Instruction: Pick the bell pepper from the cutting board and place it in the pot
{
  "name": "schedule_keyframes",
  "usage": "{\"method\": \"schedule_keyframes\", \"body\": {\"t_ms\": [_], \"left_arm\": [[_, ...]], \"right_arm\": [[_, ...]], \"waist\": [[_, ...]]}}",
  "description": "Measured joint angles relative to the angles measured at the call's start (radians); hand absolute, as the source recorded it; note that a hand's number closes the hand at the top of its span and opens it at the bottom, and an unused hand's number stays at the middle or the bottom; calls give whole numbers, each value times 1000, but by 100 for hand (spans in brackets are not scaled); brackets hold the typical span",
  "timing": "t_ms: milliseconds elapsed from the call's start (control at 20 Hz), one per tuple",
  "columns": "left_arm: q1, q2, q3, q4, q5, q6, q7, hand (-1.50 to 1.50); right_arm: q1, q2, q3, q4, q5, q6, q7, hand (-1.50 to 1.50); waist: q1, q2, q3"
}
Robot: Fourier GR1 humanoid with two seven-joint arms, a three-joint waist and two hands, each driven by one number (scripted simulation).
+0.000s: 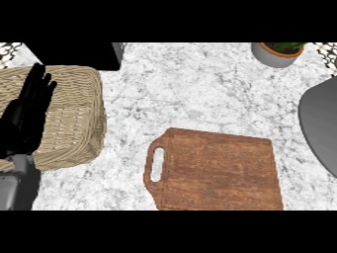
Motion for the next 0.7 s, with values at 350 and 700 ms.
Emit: {"method": "schedule_keyframes", "body": {"t_ms": [350, 700], "left_arm": [[3, -2, 1, -3, 1, -2, 4, 0], [10, 3, 3, -28, 7, -8, 21, 0]], "right_arm": [[11, -155, -28, 234, -13, 73, -100, -150], [19, -250, -3, 389, 0, 62, -164, -150]], "waist": [[8, 11, 16], [15, 14, 29]]}}
